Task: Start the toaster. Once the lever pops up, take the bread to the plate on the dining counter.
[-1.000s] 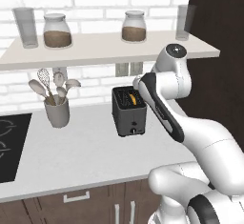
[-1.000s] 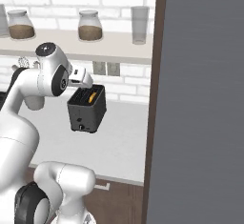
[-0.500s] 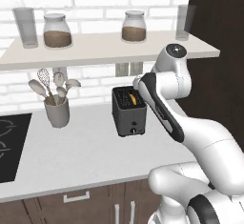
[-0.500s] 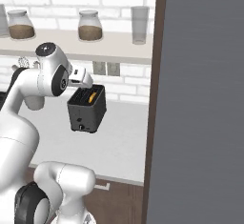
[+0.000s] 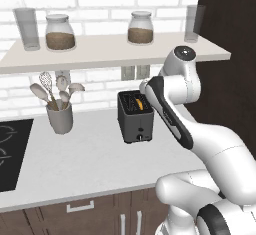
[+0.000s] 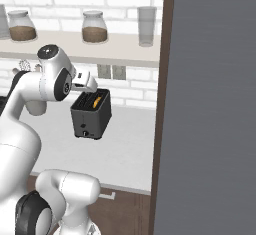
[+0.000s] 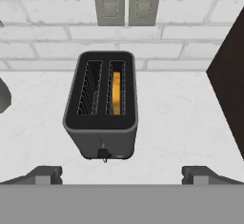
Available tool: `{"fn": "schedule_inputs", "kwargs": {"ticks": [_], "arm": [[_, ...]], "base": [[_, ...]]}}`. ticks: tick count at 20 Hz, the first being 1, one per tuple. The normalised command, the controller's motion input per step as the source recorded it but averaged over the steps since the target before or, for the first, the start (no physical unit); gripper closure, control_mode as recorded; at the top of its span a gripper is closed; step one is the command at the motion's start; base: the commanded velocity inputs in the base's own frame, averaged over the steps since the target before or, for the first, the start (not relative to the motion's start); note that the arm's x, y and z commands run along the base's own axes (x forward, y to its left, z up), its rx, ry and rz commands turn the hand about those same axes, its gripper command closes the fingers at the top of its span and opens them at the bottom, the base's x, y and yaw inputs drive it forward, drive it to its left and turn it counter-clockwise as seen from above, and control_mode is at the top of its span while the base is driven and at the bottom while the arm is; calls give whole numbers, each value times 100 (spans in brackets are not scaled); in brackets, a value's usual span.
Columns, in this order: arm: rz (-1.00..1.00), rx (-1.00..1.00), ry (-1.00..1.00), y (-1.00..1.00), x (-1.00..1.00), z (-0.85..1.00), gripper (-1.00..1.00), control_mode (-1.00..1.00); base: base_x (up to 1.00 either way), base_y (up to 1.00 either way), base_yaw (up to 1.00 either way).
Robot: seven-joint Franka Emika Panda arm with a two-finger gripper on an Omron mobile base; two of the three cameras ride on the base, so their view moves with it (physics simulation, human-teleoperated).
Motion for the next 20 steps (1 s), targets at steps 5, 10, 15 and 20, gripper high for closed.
{"fn": "schedule_inputs", "kwargs": {"ticks": [5,10,15,20], "arm": [[0,0,0,0,0,0,-100,-100],[0,0,0,0,0,0,-100,-100],[0,0,0,0,0,0,-100,-100],[0,0,0,0,0,0,-100,-100]], "base": [[0,0,0],[0,0,0],[0,0,0],[0,0,0]]}}
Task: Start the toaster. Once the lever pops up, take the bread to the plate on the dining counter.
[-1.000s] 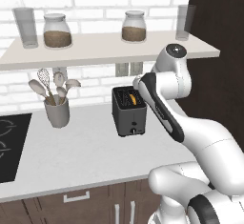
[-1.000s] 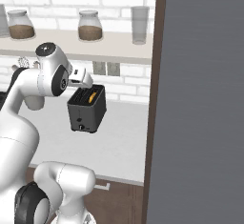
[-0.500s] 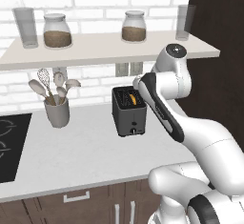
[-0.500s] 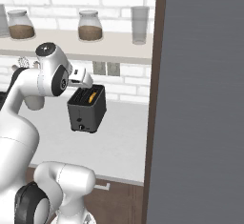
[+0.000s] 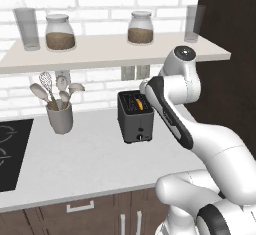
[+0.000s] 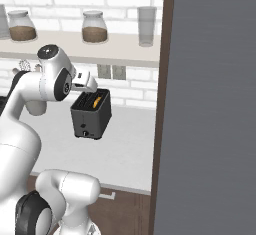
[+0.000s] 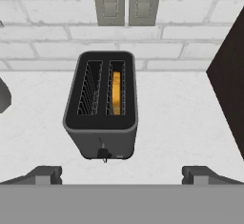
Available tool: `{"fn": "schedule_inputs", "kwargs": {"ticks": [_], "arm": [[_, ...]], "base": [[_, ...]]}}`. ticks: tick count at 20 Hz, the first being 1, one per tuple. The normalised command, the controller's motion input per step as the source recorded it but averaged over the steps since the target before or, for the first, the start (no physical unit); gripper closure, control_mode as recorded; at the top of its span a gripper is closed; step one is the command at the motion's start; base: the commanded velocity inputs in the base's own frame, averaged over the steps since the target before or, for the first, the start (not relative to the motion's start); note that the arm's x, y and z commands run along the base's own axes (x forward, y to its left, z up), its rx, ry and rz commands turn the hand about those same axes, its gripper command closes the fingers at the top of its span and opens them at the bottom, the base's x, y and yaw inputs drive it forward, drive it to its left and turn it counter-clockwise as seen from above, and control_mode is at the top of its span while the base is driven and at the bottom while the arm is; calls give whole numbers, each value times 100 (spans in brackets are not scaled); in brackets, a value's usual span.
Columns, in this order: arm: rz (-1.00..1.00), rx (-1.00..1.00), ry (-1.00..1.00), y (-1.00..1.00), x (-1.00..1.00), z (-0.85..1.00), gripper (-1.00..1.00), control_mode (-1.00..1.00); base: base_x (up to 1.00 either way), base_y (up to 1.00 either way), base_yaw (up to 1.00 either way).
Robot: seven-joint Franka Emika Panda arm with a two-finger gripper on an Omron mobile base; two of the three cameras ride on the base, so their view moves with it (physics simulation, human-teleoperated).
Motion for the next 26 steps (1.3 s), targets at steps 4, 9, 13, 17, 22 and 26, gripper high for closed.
{"fn": "schedule_inputs", "kwargs": {"ticks": [4,9,13,17,22,26], "arm": [[0,0,0,0,0,0,-100,-100],[0,0,0,0,0,0,-100,-100],[0,0,0,0,0,0,-100,-100],[0,0,0,0,0,0,-100,-100],[0,0,0,0,0,0,-100,-100],[0,0,0,0,0,0,-100,-100]], "base": [[0,0,0],[0,0,0],[0,0,0],[0,0,0],[0,0,0],[0,0,0]]}}
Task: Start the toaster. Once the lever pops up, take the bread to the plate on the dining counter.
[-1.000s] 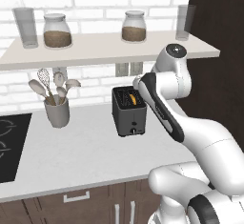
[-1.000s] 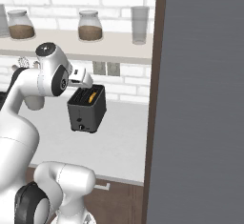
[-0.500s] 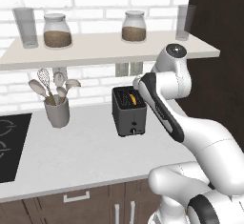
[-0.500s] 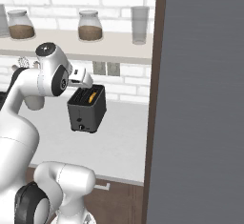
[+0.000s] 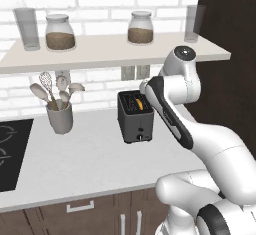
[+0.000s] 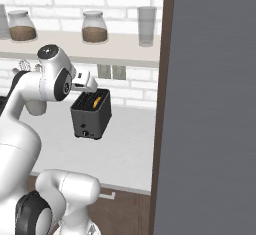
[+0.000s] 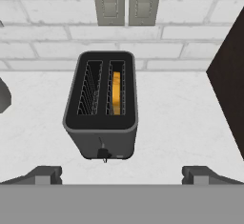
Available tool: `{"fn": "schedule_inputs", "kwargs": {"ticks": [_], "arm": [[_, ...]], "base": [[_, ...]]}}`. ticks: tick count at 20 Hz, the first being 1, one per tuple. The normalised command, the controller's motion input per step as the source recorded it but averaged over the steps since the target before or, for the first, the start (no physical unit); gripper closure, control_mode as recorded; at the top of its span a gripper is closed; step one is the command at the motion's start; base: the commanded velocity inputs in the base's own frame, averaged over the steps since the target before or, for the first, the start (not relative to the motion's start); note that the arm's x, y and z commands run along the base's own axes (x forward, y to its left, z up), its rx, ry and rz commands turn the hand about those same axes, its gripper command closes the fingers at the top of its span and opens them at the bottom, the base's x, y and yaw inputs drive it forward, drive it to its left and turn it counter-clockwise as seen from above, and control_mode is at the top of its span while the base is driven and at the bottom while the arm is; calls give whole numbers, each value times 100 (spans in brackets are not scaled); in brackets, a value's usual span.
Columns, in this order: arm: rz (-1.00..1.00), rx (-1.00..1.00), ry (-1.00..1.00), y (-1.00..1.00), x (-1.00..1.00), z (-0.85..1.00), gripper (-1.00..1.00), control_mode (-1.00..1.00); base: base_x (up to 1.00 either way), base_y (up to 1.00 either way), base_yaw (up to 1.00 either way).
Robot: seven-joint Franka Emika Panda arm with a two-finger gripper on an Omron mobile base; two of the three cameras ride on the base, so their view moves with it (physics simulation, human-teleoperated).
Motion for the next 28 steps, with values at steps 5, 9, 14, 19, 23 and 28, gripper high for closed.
{"fn": "schedule_inputs", "kwargs": {"ticks": [5,9,14,19,23,28], "arm": [[0,0,0,0,0,0,-100,-100],[0,0,0,0,0,0,-100,-100],[0,0,0,0,0,0,-100,-100],[0,0,0,0,0,0,-100,-100],[0,0,0,0,0,0,-100,-100],[0,0,0,0,0,0,-100,-100]], "base": [[0,0,0],[0,0,0],[0,0,0],[0,0,0],[0,0,0],[0,0,0]]}}
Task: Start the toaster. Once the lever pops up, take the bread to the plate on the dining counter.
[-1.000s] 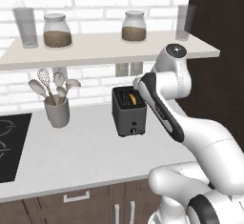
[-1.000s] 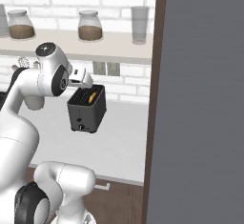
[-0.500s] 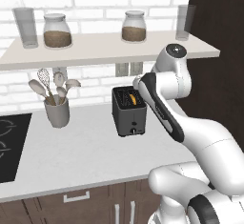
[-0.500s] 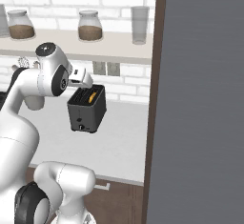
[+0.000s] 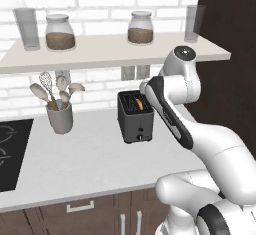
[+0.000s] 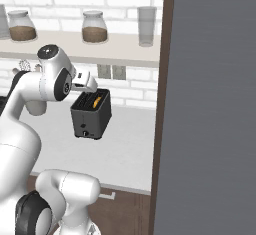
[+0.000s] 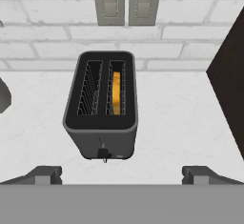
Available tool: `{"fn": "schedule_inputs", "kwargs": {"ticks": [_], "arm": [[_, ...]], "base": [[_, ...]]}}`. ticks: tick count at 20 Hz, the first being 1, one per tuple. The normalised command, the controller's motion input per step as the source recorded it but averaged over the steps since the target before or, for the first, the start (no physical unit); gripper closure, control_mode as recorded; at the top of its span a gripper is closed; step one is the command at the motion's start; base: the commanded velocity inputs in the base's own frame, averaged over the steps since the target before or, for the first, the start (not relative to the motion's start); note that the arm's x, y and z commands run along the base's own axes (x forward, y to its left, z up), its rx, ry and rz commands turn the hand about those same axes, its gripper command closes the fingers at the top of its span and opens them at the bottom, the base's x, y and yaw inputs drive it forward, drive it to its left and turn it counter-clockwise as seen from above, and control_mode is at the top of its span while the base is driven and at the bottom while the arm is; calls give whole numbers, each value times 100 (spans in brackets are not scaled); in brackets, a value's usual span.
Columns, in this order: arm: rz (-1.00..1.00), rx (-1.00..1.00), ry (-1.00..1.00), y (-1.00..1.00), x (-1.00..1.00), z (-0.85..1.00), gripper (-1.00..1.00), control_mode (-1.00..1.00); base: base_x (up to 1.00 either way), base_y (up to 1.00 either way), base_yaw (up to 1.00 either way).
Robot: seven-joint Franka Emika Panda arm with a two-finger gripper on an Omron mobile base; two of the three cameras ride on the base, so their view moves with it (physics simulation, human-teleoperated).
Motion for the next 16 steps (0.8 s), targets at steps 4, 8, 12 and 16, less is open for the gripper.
{"fn": "schedule_inputs", "kwargs": {"ticks": [4,8,12,16], "arm": [[0,0,0,0,0,0,-100,-100],[0,0,0,0,0,0,-100,-100],[0,0,0,0,0,0,-100,-100],[0,0,0,0,0,0,-100,-100]], "base": [[0,0,0],[0,0,0],[0,0,0],[0,0,0]]}}
